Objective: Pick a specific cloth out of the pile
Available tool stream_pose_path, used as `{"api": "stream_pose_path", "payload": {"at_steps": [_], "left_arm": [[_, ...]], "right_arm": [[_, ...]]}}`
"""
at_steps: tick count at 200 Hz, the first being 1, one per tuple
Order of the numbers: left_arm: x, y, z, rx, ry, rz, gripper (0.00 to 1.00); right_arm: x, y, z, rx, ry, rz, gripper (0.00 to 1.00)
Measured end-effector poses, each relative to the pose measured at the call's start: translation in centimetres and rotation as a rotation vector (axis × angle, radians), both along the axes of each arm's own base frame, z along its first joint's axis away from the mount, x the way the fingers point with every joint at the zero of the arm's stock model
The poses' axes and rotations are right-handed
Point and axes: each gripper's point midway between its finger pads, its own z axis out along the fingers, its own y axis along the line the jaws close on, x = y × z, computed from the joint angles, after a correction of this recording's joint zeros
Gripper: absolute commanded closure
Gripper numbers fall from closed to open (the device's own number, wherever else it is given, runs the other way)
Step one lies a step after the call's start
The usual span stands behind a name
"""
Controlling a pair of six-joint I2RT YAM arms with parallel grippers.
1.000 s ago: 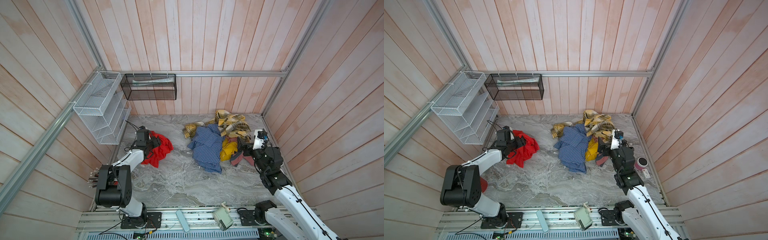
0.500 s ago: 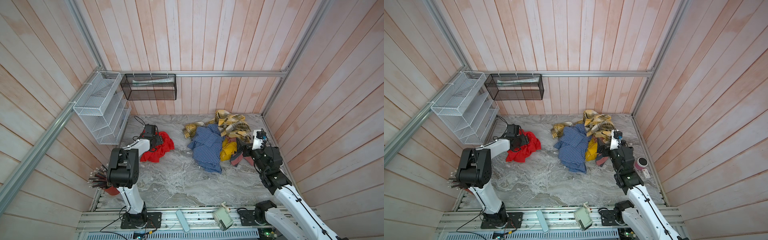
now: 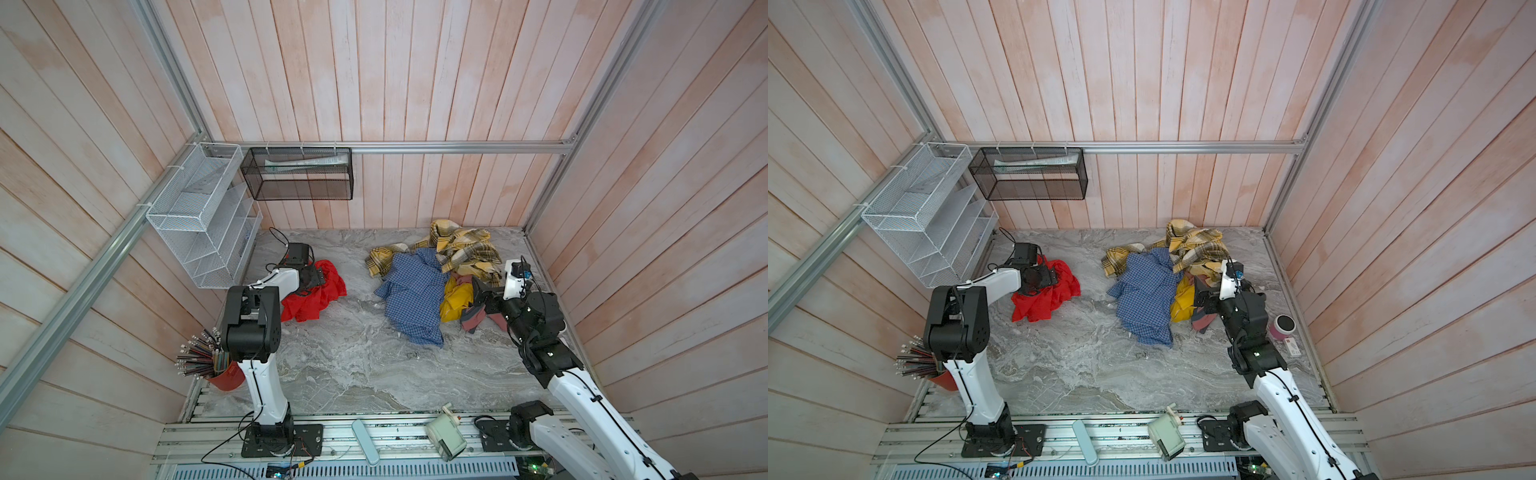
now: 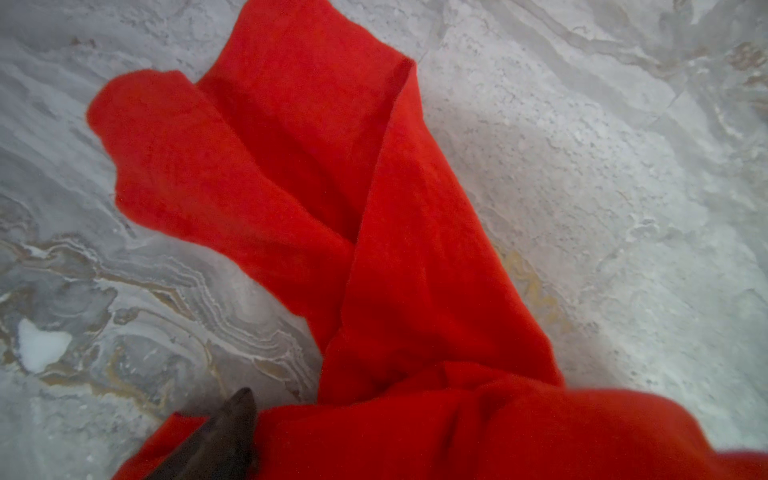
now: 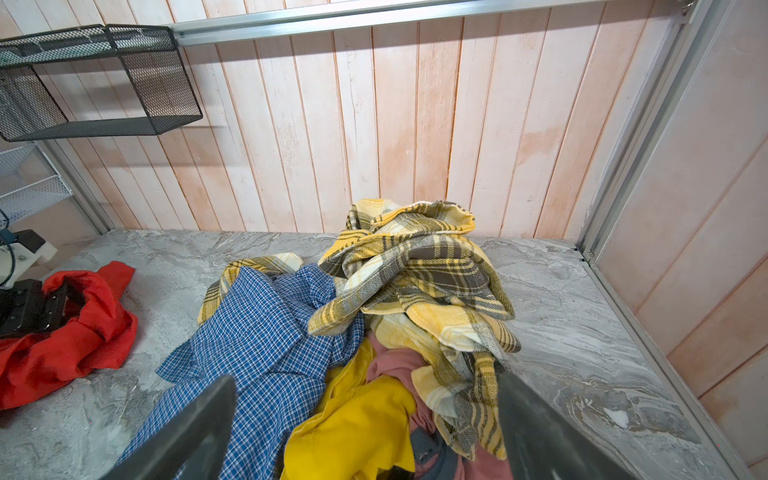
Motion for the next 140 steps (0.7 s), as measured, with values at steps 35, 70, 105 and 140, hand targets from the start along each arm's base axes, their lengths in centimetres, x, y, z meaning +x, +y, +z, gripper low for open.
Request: {"api": "stream_pose_path", "payload": {"at_steps": [35,70,105,140], "left_arm": [[-1.0,-0.3,3.5,-0.012,-0.050,-0.012,0.00],[-1.2,-0.8,8.7,-0.035,-0.152,-0.038,0.00],[-0.5,-2.4,10.9,-0.124,-0.151,-0.146,0.01],[0.6,-2.8,8.1,-0.223,-0.049,-0.232,0.04]], "right_arm": [[0.0,0.2,0.0,0.002,0.002,0.013,0.02],[0.1,0.2,0.0,-0.004,0.002,0.015,0.02],[1.1,-0.7,-0.3,-0.020,0.024,0.003,0.02],[2.2,-0.8,0.1,-0.011,0.039,0.025,0.02]]}}
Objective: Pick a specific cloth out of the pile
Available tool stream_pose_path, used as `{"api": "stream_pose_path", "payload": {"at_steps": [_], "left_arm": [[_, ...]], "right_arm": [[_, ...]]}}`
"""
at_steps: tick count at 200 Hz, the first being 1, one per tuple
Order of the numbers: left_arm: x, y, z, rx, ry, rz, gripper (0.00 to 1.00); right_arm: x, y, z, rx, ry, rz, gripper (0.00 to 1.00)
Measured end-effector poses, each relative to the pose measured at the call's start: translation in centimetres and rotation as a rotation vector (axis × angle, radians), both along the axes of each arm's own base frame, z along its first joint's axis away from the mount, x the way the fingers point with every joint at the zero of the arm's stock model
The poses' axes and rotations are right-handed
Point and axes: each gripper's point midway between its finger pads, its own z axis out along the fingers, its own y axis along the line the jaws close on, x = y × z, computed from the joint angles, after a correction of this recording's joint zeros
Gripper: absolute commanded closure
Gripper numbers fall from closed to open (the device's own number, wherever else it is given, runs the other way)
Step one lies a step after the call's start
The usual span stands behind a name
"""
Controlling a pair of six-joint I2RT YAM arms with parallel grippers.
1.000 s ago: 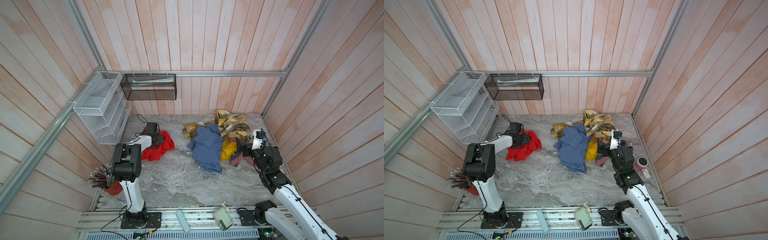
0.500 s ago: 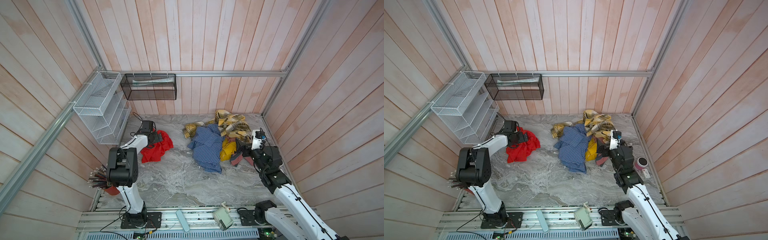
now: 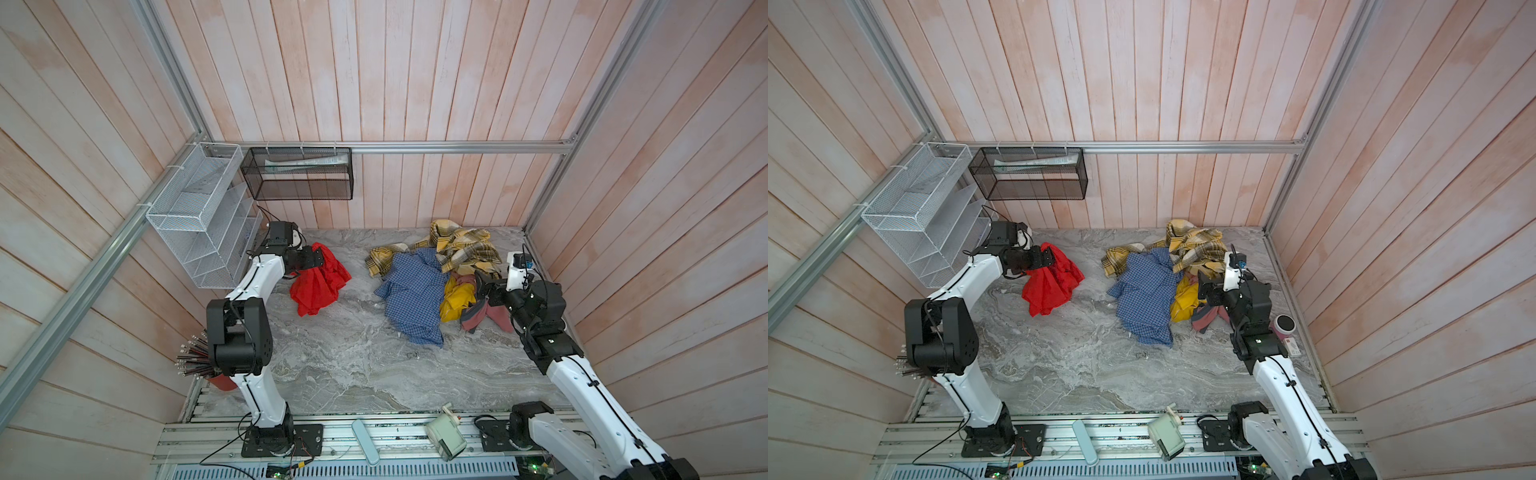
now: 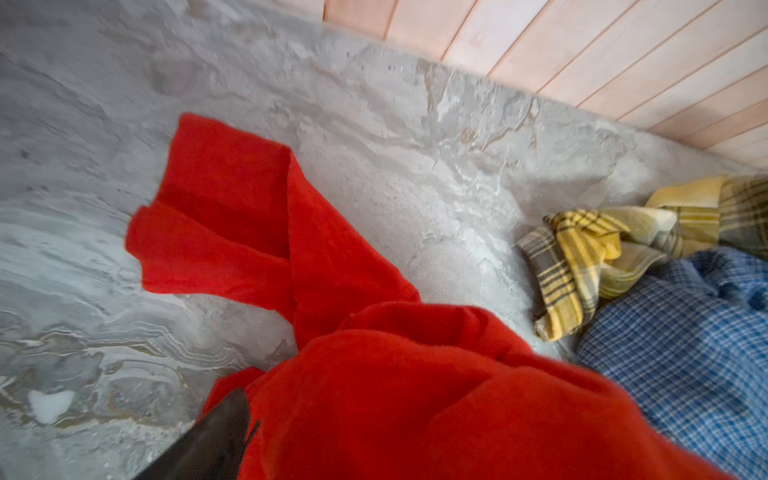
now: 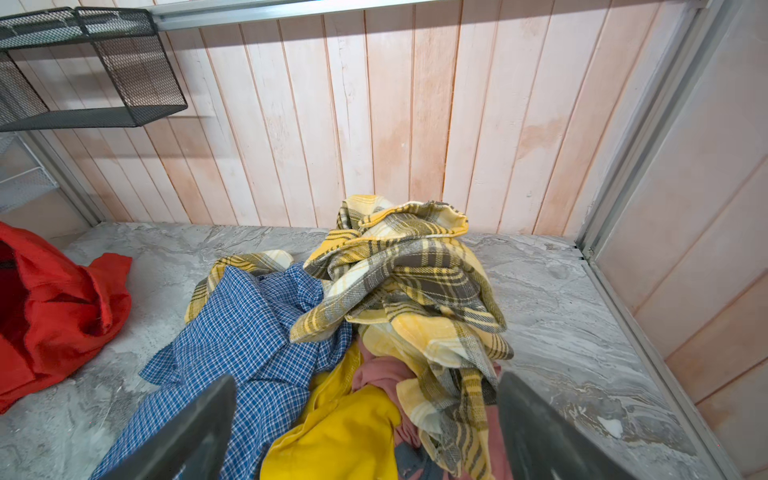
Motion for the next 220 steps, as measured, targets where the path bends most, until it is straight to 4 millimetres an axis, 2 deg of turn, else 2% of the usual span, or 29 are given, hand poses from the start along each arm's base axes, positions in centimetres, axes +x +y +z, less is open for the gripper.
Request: {"api": "stream_pose_path", "payload": {"at_steps": [19,34,73,101,138,193,220], "left_arm": [[-2.0,-0.3,-3.3,-0.021,0.104,-0.024,0.04],[-3.6,-0.3,-5.1,-0.002,0.175,-0.033,0.04],[-4.8,1.2,-6.9,0.173,0.226,-0.017,0.02],[-5.7,1.4,-8.1,0.288,0.244,-0.050,0.00],[-6.1,0.6,-7.2,0.337,0.180,-0.083,0.00],[-5.9,0.6,-3.6,0.312,0.087,-0.080,0.00],[-6.1,1.5,-2.2,0.367,0.067,-0.047,0.00]], "right_arm": [[0.1,0.5,-0.1,0.008,0.008,0.029,0.02],[0.2,0.8,-0.4,0.010,0.019,0.044,0.02],[0.3,1.2,-0.9,0.023,0.038,0.063,0.02],[0.3,1.3,-0.9,0.030,0.040,0.066,0.02],[0.3,1.3,-0.9,0.029,0.040,0.066,0.02],[0.2,1.3,-0.9,0.026,0.040,0.066,0.02],[0.2,1.2,-0.9,0.026,0.041,0.065,0.02]]}}
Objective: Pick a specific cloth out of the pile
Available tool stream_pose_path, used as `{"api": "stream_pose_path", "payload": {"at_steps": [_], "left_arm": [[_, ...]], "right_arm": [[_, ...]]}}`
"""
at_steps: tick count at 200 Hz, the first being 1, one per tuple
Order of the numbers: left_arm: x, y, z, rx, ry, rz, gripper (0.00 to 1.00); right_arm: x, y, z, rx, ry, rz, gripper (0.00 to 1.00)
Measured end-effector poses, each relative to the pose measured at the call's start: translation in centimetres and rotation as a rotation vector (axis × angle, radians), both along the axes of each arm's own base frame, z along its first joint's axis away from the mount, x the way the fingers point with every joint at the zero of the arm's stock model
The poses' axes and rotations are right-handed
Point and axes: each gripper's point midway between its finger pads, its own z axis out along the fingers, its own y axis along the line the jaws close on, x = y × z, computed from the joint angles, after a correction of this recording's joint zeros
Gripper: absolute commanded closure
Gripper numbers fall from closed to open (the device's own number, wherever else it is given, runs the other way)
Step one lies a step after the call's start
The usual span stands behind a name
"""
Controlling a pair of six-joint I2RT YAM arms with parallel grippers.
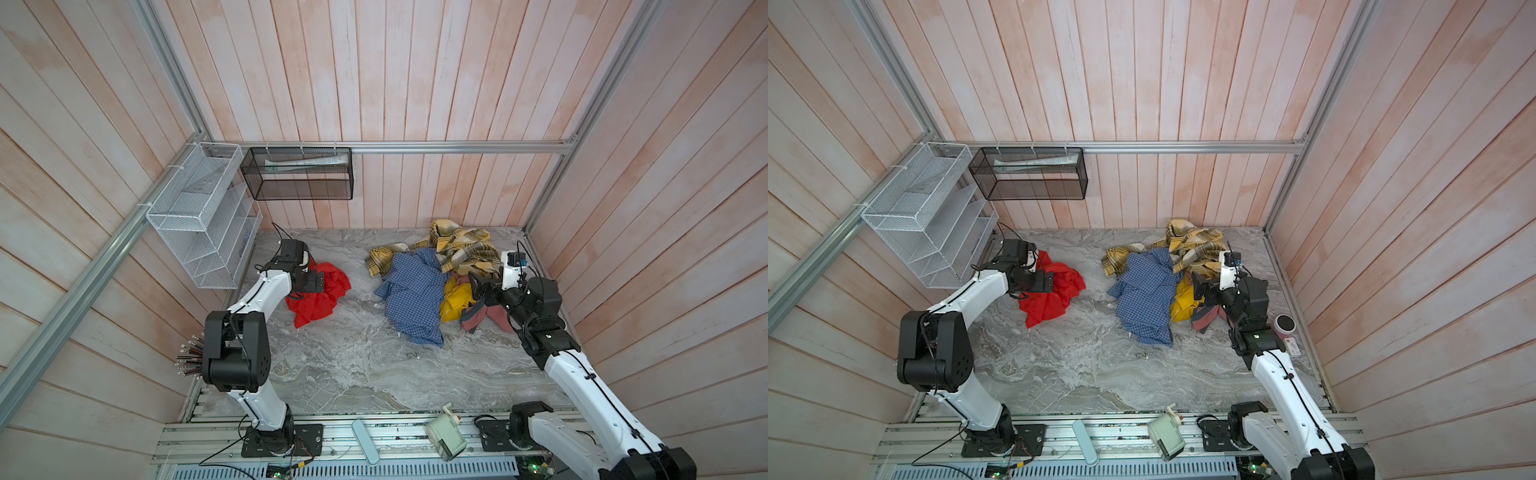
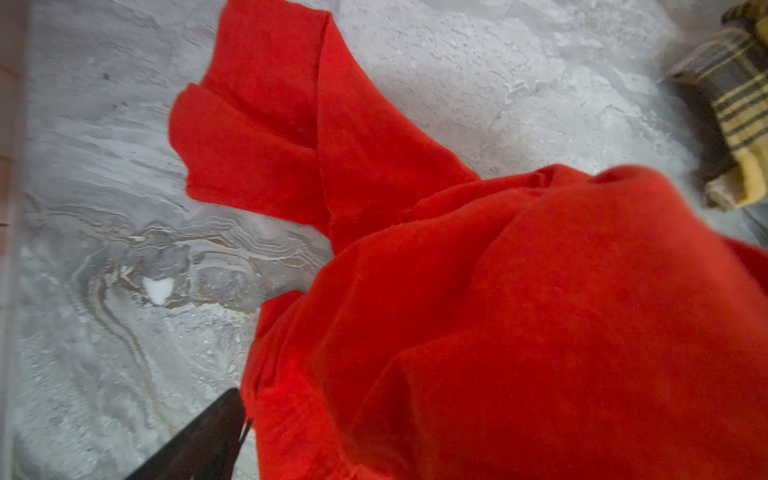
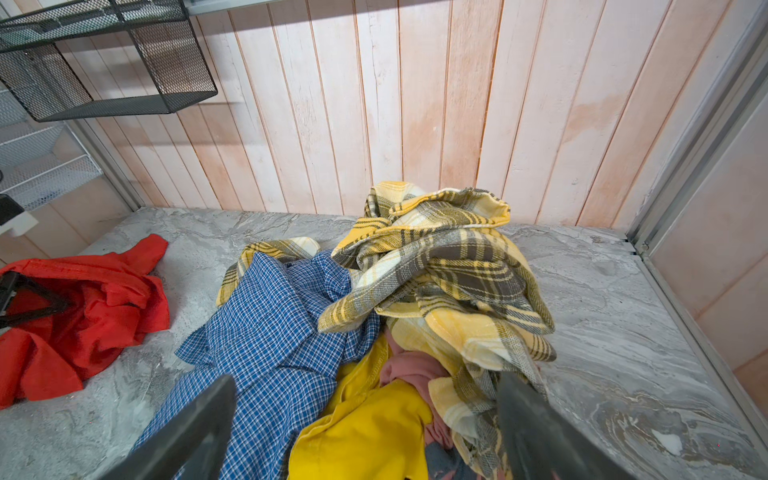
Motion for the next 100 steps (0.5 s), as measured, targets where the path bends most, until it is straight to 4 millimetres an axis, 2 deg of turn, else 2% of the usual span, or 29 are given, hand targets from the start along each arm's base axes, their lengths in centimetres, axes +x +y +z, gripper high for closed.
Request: {"api": "stream_pose_path", "payload": {"at_steps": [19,45,71,100], "left_arm": [[-0.5,0.2,-0.2,0.055,0.014,0.013,0.00],[-2.2,-0.3,-1.7,0.117,0.066,0.009,0.00],[-3.4,-2.1,-2.3,0.197,0.093,-0.041,0.00],[-4.3,-4.0,-1.4,0.197,0.041,-0.103,0.00]], "right_arm": [[0.0,0.0,0.0,0.000,0.000,0.000,0.02],[0.0,0.0,-0.1,-0.001,0.002,0.000,0.02],[0.1,-0.1,-0.2,-0.004,0.005,-0.002,0.02],[0.1,-0.2,-0.2,-0.005,0.005,-0.006,0.02]]}}
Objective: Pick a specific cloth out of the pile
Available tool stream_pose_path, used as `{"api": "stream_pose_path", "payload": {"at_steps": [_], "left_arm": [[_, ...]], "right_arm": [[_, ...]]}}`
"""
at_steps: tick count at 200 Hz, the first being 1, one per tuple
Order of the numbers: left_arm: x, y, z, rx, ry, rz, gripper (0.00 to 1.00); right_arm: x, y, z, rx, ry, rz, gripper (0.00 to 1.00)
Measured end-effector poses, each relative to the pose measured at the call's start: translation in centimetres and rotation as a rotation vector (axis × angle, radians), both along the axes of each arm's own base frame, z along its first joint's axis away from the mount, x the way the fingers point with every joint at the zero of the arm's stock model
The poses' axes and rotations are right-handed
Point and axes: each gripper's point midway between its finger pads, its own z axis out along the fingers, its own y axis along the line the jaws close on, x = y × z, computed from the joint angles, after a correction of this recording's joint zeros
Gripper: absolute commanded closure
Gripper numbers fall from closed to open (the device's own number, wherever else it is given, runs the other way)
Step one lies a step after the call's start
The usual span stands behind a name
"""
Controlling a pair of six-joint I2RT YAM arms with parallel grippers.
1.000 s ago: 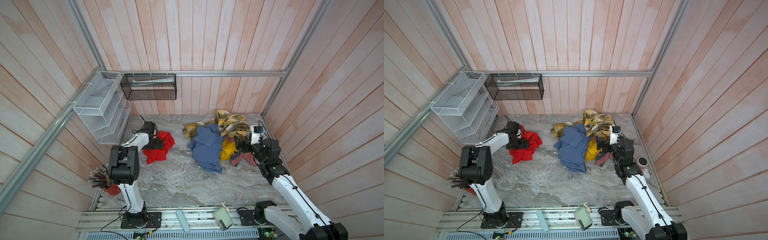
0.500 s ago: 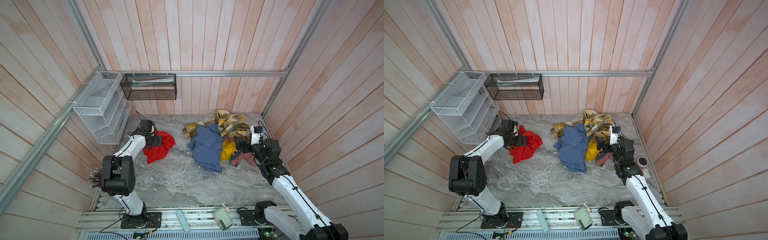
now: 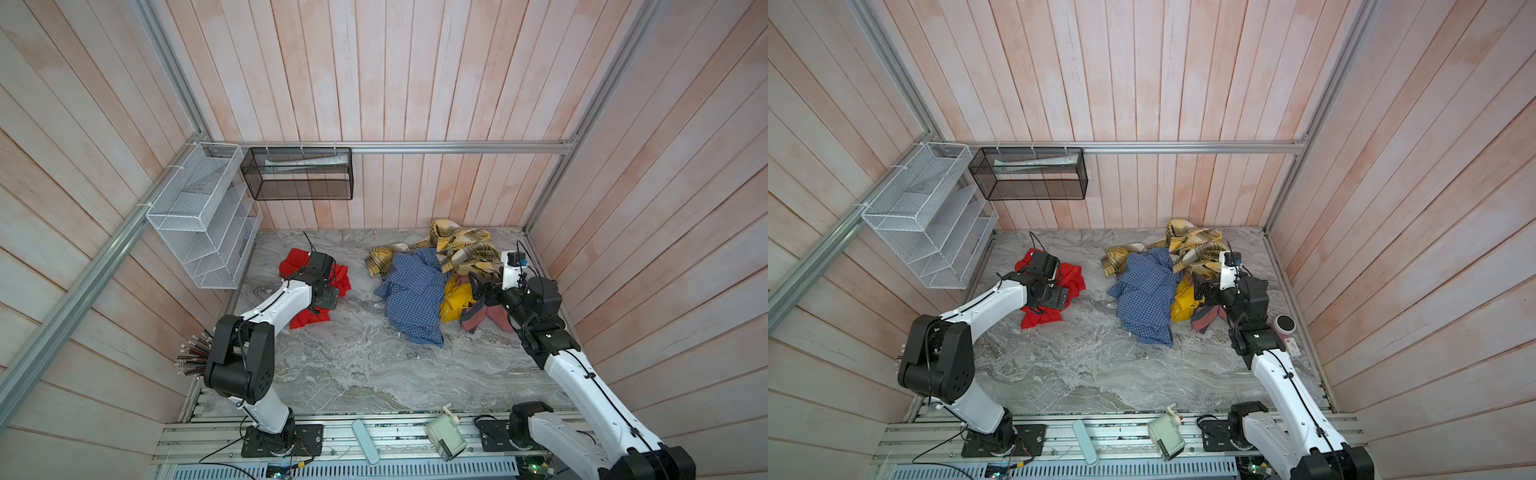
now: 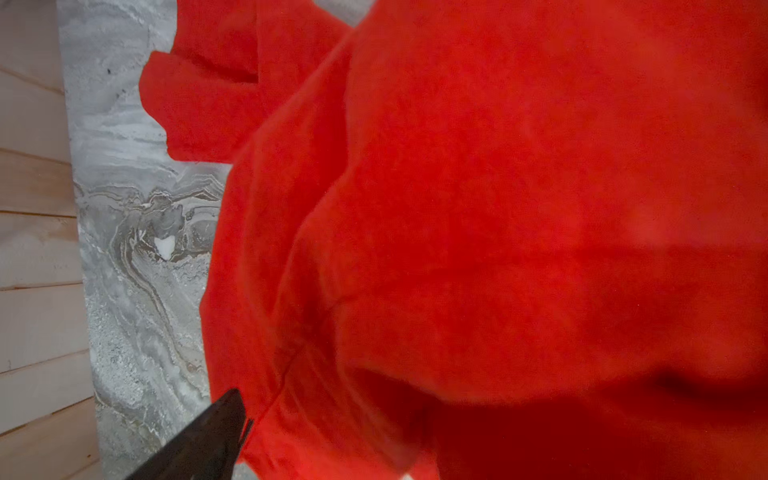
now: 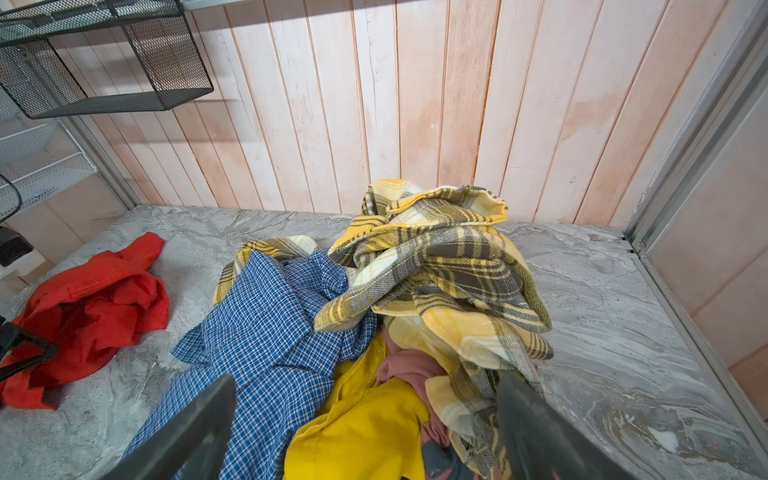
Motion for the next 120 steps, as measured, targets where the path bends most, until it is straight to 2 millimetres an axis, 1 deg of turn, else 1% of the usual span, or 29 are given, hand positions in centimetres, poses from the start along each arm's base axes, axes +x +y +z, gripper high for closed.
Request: {"api": "stream_pose_path", "payload": {"at_steps": [12,22,47,62,71,87,120], "left_arm": [[-0.4,-0.4,1.2,-0.034,-0.041,-0.027,0.00],[-0.5,-0.9,2.7,-0.067,-0.092,-0.054,0.00],[-0.5,-2.0,6.4,-0.136,-0.232,-0.115,0.00],[-0.2,-2.1,8.1,-0.153,-0.296,-0.124,0.00],[0.1,-2.1,8.8,-0.159,-0.326,-0.119,0.00],[0.7,-2.0,9.4,-0.180,-0.362,-0.102,0.00],[1.2,-1.5,9.6,-0.256,-0.413,-0.026,0.00]], "right_arm": [[0.0,-0.1,0.0,0.000,0.000,-0.001,0.02],[0.0,-0.1,0.0,0.000,0.000,-0.002,0.02],[0.0,-0.2,0.0,0.000,0.000,-0.006,0.02],[0.1,-0.3,0.0,0.000,0.000,-0.007,0.02],[0.1,-0.3,0.0,0.000,0.000,-0.007,0.02],[0.0,-0.2,0.0,0.000,-0.001,-0.005,0.02],[-0.1,-0.3,-0.2,-0.002,-0.005,-0.005,0.02]]}}
